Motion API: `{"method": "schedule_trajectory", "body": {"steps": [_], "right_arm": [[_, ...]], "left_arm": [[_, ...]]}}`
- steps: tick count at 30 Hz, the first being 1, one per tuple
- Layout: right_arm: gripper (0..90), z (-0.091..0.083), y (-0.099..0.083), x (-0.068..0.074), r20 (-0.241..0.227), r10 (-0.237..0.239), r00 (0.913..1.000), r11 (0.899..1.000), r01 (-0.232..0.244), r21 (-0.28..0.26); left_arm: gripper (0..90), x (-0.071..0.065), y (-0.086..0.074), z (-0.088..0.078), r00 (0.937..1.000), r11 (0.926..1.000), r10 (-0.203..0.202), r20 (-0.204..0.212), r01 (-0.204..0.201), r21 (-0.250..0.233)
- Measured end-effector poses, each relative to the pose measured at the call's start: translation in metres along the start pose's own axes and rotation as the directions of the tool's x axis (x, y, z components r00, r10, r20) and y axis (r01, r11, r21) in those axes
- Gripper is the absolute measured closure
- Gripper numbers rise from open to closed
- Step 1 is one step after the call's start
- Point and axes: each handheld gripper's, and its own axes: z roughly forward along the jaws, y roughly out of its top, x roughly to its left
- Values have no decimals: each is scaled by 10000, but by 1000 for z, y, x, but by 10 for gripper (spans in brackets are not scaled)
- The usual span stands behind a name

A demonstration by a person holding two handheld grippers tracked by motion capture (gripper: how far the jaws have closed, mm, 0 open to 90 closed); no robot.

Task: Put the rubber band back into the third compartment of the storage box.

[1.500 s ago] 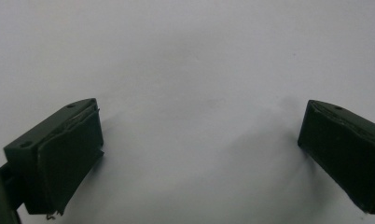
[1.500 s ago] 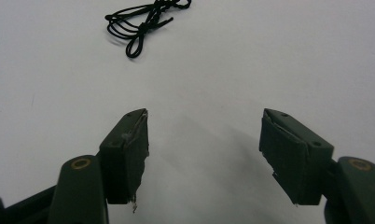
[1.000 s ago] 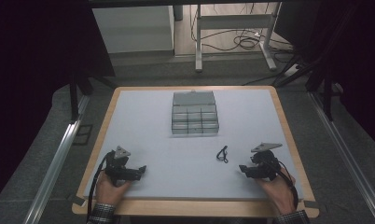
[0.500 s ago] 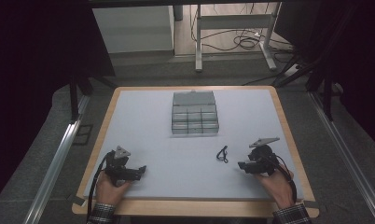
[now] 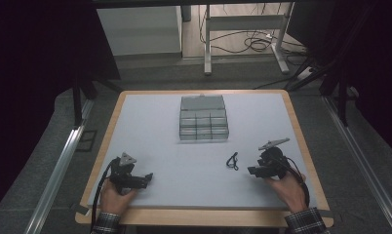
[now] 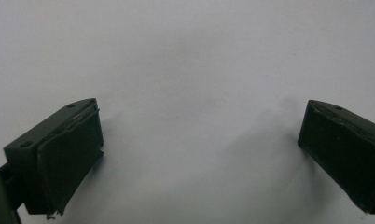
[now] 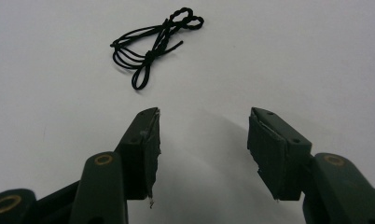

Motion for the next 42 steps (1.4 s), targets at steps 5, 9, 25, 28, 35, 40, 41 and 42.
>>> {"method": "schedule_trajectory", "body": {"steps": [5,9,25,28,35,40,41,42], "right_arm": [[444,2,5,0,-47,-88,10000,9998,89,188],[450,4,9,0,-136,-118,9998,9992,123,377],[531,13,30,8,-313,-759,9966,9873,795,1376],[564,15,35,10,-341,-885,9955,9844,927,1493],[617,19,47,15,-447,-1113,9928,9774,1175,1759],[651,26,57,20,-582,-1283,9900,9676,1378,2114],[651,26,57,20,-582,-1283,9900,9676,1378,2114],[659,28,60,21,-649,-1395,9881,9632,1506,2227]], "left_arm": [[0,0,0,0,10000,10000,-27,-3,27,-25],[0,0,0,0,10000,10000,-21,-2,21,-20],[0,0,0,0,10000,10000,-44,4,44,-38],[0,0,0,0,10000,10000,-44,4,44,-40],[0,0,0,0,10000,10000,-47,5,47,-40],[0,0,0,0,10000,10000,-43,9,43,-37],[0,0,0,0,10000,10000,-43,9,43,-37],[0,0,0,0,10000,10000,-43,9,43,-37]]}}
